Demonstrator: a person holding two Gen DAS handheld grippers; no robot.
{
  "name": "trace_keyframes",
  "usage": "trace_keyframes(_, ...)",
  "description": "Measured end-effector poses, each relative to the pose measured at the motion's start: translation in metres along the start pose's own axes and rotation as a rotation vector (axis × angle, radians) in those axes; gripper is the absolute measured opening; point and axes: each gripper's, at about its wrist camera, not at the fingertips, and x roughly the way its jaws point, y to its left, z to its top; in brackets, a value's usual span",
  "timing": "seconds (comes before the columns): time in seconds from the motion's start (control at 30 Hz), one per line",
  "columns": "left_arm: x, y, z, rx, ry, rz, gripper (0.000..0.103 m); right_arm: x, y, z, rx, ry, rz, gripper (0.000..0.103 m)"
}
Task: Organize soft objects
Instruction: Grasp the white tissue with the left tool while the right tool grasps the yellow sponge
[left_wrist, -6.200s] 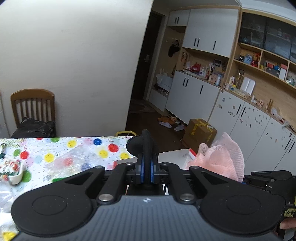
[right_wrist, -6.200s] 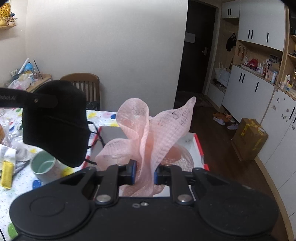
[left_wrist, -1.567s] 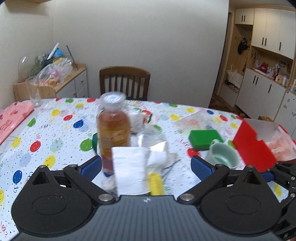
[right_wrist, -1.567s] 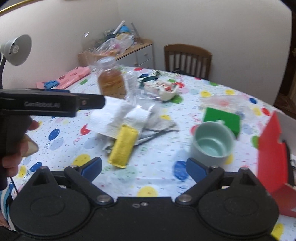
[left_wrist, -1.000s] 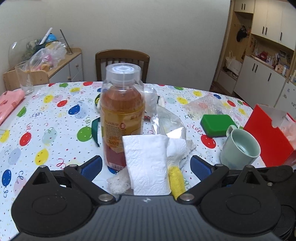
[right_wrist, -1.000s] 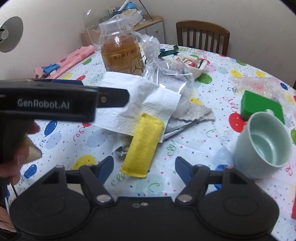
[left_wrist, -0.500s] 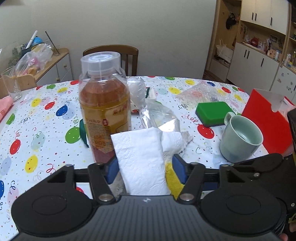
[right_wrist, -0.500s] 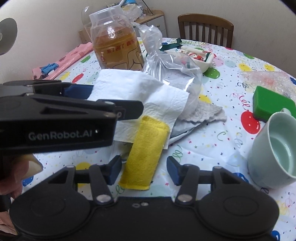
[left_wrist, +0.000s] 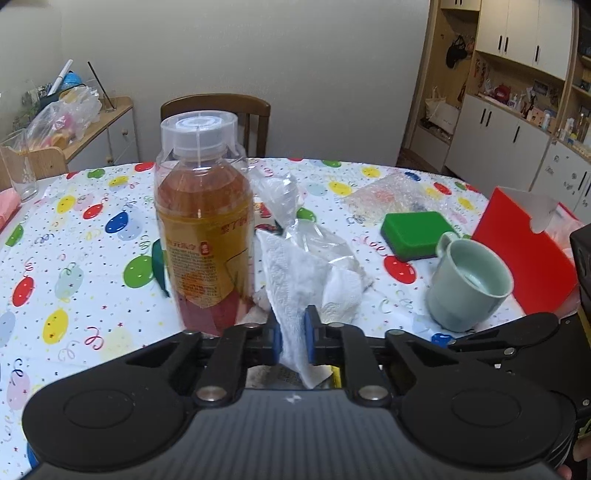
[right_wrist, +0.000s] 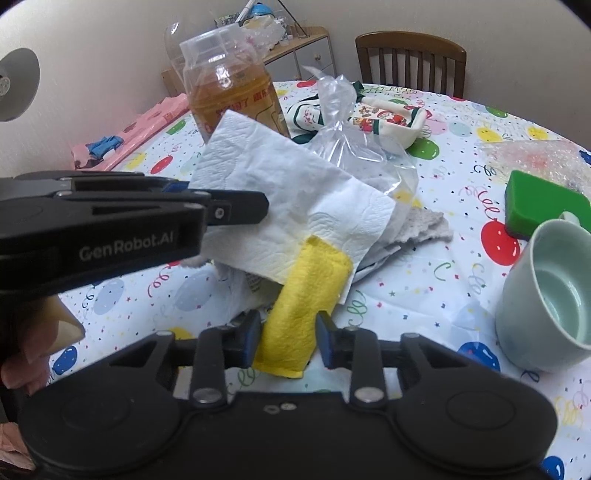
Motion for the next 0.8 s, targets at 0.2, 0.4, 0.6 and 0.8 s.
trace_keyframes(0.2, -0.007, -0.006, 0.001, -0.001, -0.019, -0.006, 0.007, -0.013, -0.007, -0.006, 0.021, -0.03, -0.007, 0.017)
trace_keyframes(0.4, -0.014, -0.013, 0.002, 0.01, -0.034, -0.014, 0.005, -0.03, -0.019, -0.013, 0.054, -0.054, -0.046, 0.0)
trace_keyframes(0.6, -0.019, -0.019, 0.002, 0.009, -0.042, -0.015, 0.005, -0.035, -0.027, -0.019, 0.036, -0.029, -0.065, 0.0)
trace_keyframes(0.8, -0.018, -0.019, -0.002, 0.023, -0.035, -0.004, 0.005, -0.025, -0.021, -0.018, 0.024, 0.009, -0.05, 0.031)
